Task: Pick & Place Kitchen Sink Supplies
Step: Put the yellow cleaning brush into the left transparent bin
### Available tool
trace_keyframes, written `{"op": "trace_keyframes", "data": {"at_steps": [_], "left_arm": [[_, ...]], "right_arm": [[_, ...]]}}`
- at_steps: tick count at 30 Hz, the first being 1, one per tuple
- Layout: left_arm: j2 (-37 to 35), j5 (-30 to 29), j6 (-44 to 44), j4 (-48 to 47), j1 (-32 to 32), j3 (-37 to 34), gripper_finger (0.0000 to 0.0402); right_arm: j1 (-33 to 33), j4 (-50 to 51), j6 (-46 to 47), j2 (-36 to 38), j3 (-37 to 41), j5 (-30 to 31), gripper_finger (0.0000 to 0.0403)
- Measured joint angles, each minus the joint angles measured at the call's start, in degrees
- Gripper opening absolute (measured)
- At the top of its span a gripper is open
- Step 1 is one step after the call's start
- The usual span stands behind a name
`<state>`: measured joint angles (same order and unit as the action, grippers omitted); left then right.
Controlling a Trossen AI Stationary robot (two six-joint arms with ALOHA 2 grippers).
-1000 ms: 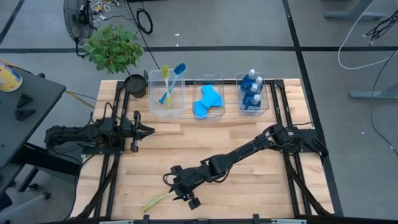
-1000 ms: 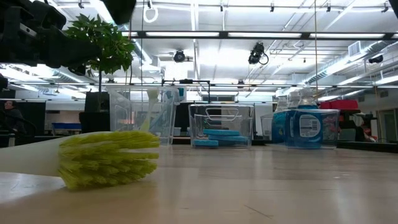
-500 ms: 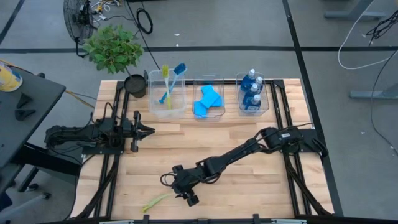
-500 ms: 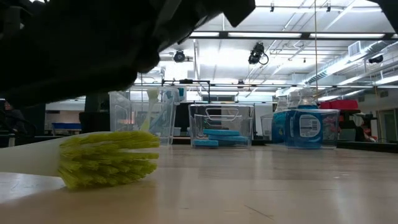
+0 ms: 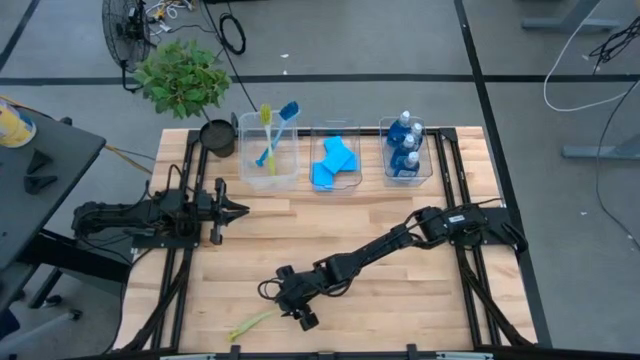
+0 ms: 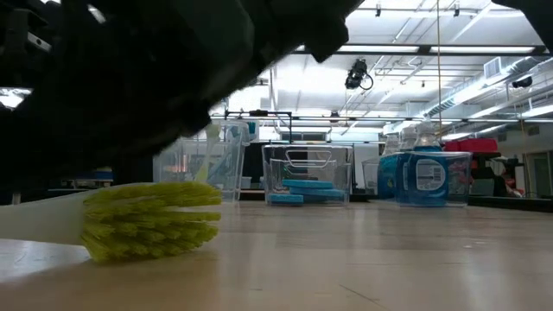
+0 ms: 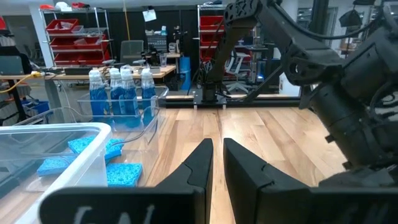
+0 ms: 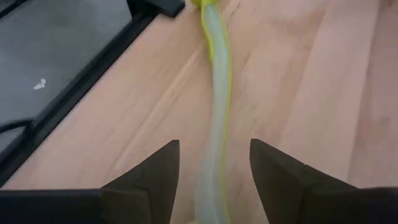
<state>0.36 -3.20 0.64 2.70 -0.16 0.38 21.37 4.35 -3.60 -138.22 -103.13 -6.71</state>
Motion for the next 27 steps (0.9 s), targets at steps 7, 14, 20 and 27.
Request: {"op": "trace_keyframes", "data": {"at_steps": [7,14,20,27], "left_arm": [[-0.01,0.0,0.0,0.01,-0.01,0.02,0.0044],[-0.01,0.0,0.01,0.02,-0.02,0.02,0.0044],[-0.01,0.0,0.02,0.0,-0.01,0.0,0.0044],[-0.01,0.0,0.01,0.02,-0.02,0.02,0.0044]], "right_arm": [[0.36,-0.44,0.12,-1.51,0.03,-0.31,0.0197],[0.39,0.18,1.66,-2.4,0.04,-0.31,0.0197],[0.39,0.25,1.64,-2.42,0.04,-0.15,0.0192],[0.46,0.29,1.7,-2.42,0.04,-0.18,0.0133]]}}
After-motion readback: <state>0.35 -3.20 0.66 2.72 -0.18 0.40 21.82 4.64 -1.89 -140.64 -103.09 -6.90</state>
